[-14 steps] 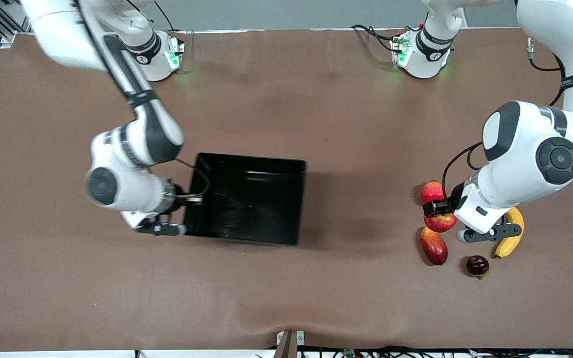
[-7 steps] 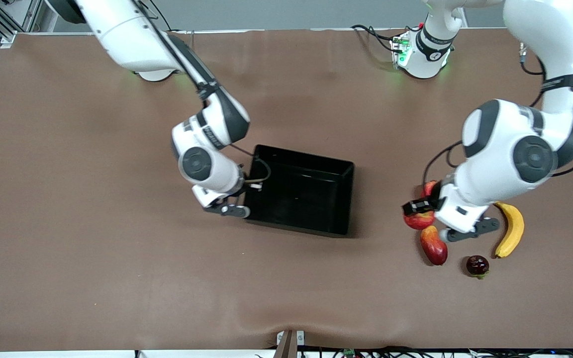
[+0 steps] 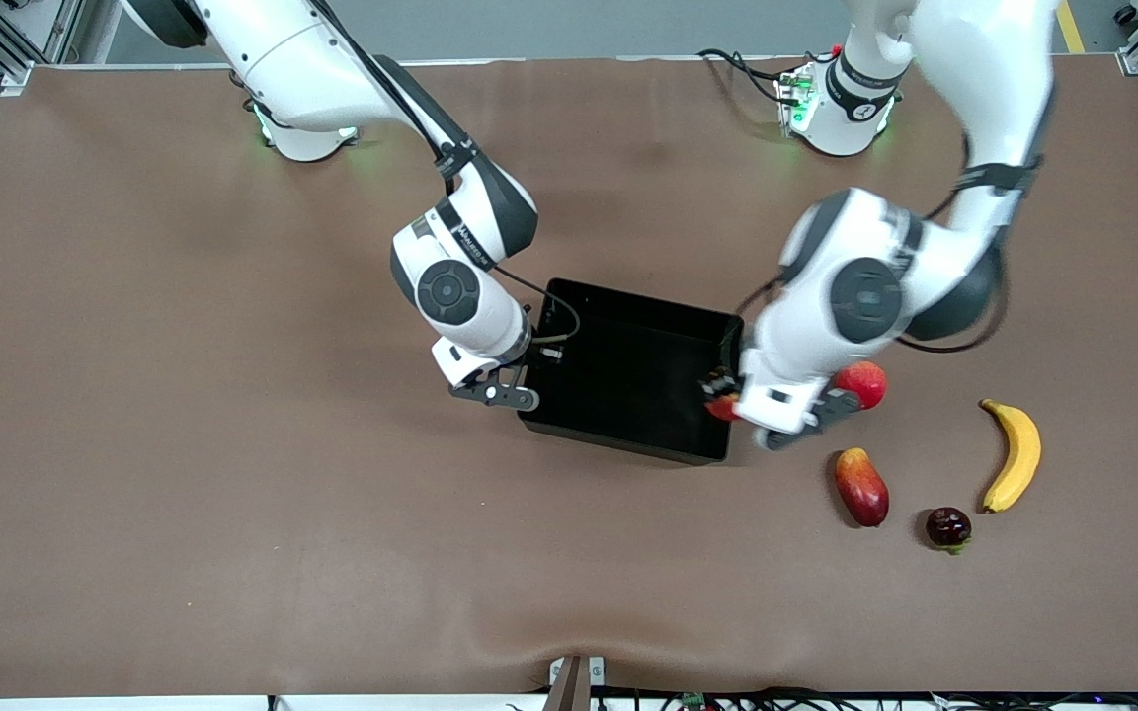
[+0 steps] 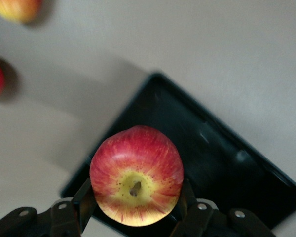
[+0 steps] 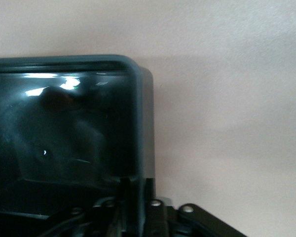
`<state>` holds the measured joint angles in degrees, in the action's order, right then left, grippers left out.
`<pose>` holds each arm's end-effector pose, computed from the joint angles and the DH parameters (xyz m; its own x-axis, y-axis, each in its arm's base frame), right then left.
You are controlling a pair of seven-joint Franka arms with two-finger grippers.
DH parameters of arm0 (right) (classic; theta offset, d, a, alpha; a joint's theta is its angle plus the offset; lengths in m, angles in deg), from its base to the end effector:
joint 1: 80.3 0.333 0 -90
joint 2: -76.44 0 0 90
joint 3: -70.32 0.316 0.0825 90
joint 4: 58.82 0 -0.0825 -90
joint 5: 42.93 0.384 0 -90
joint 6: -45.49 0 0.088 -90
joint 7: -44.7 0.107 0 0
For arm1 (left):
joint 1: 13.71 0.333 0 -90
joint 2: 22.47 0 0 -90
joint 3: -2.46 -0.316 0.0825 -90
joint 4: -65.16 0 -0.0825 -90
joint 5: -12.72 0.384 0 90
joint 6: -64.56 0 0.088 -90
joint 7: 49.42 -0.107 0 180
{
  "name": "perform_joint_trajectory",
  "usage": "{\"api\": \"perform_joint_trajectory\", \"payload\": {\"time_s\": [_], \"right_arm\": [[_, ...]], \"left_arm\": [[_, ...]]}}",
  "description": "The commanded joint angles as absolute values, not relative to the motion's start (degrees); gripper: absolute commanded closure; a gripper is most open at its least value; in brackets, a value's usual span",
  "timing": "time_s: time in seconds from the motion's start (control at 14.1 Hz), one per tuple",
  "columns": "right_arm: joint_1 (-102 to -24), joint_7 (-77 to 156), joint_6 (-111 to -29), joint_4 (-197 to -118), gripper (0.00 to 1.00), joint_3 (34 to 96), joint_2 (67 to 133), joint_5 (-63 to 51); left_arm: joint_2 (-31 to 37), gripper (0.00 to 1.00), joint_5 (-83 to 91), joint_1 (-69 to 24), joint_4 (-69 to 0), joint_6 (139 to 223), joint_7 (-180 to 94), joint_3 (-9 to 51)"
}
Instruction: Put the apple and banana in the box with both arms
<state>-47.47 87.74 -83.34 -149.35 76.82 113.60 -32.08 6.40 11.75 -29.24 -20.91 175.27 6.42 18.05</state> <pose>0.5465 0.4401 0.2634 0.9711 -0.1909 -0.1431 -0.2133 -0.9635 -0.1621 0.6018 -0.3314 0.3801 0.8838 0.4423 -0.1529 0.4518 -0.8915 0.0331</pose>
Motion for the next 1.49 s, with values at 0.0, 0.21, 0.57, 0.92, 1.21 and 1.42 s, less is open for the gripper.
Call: {"api": "perform_joint_trajectory", "payload": {"time_s": [0.0, 0.21, 0.57, 0.92, 1.21, 1.42], "right_arm": [[-46.81, 88.82, -83.36, -148.02, 0.00, 76.30, 113.71, -33.17], [-47.42, 88.82, -83.10, -147.94, 0.00, 76.21, 113.00, -33.08], [-49.61, 88.21, -79.42, -148.02, 0.00, 75.94, 108.00, -33.08], [-54.53, 76.81, -74.49, -148.64, 0.00, 75.94, 105.18, -33.17], [-61.30, 64.76, -69.84, -149.43, 0.00, 75.94, 103.95, -33.17], [-64.64, 60.10, -67.72, -150.92, 0.00, 75.94, 101.94, -33.17]], "left_arm": [[6.53, 1.00, 12.01, -32.34, -24.29, 176.17, 12.09, 17.58], [6.62, 1.00, 13.50, -34.71, -31.75, 184.50, 16.22, 17.49], [8.12, 1.00, 19.40, -35.51, -37.67, 191.30, 20.89, 17.40], [12.06, 1.00, 23.18, -34.89, -37.32, 193.49, 21.77, 17.14], [13.13, 0.00, 23.18, -34.72, -36.36, 193.67, 21.86, 17.05], [9.54, 0.00, 23.00, -33.50, -33.55, 191.14, 21.25, 17.14]]}}
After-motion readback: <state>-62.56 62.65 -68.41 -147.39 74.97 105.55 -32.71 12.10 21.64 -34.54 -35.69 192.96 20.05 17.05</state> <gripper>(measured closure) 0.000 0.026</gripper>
